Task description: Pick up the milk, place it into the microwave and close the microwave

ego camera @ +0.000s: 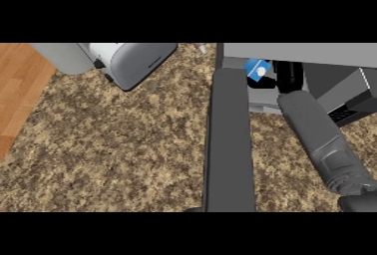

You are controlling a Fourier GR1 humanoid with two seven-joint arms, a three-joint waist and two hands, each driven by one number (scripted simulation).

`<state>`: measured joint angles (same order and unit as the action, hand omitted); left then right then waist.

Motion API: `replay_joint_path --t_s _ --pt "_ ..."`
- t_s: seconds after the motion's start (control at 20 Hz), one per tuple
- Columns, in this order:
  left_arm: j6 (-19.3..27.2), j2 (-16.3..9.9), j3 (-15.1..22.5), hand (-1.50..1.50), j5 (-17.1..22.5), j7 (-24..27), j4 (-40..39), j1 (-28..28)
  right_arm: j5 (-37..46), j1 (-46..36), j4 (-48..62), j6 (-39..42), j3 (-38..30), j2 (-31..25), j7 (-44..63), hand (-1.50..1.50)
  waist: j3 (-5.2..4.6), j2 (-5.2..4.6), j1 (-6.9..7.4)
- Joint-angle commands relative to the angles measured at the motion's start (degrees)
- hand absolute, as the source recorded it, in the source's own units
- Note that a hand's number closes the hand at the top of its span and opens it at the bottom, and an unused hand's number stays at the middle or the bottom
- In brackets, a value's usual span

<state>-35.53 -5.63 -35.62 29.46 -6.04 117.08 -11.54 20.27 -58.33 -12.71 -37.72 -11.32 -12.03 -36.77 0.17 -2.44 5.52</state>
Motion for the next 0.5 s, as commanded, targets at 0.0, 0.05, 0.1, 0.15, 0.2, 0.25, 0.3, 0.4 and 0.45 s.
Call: replay_joint_path --t_s 0.0,0.05,0.1,0.15,0.2,0.25,0.3,0.4,0.45 --pt "0.41 0.02 0.68 -1.5 -0.64 0.06 -1.04 1.48 1.98 -0.89 2.21 -3.05 0.71 -2.68 -1.6 1.5 0.06 -0.9 1.1" --pt "0.17 -1.28 0.64 -1.5 0.92 -0.82 -0.35 1.89 2.14 -1.1 2.79 -3.64 0.6 -3.6 -1.11 1.5 0.11 -0.97 1.54" --pt "-0.48 0.34 1.68 -1.5 -1.73 0.5 -1.71 1.67 2.26 -1.09 3.11 -5.53 0.57 -2.14 -1.34 1.5 0.03 -0.8 0.97" --pt "0.32 -0.85 1.18 -1.5 -0.36 -0.7 -0.95 2.23 3.3 0.16 3.74 -7.42 1.36 -1.93 -2.11 1.5 0.12 -1.12 1.65" --pt "-0.48 -0.64 1.34 -1.5 -1.22 0.4 -1.46 2.37 4.67 -1.15 5.04 -8.7 2.29 -3.49 0.27 1.5 0.01 -1.3 2.07" --pt "0.75 -1.16 1.06 -1.5 -0.74 -0.29 -2.57 3.69 4.17 -0.27 5.8 -7.17 1.88 -2.97 0.02 1.5 0.07 -1.23 1.47" --pt "-0.25 -1.01 1.12 -1.5 -1.82 0.77 -2.79 3.32 2.99 -1.22 5.54 -7.92 0.47 -4.33 1.52 1.5 0.06 -1.19 1.48" --pt "0.1 -1.11 1.31 -1.5 -1.18 0.21 -2.7 3.63 4.98 -0.79 7.99 -13.32 1.79 -5.01 5.25 -1.5 0.02 -1.38 2.09" --pt "0.36 -2.24 0.61 -1.5 -1.4 0.2 -3.02 4.42 5.21 -1.09 8.28 -14.08 1.89 -5.82 6.12 -1.5 0.03 -1.35 1.95"
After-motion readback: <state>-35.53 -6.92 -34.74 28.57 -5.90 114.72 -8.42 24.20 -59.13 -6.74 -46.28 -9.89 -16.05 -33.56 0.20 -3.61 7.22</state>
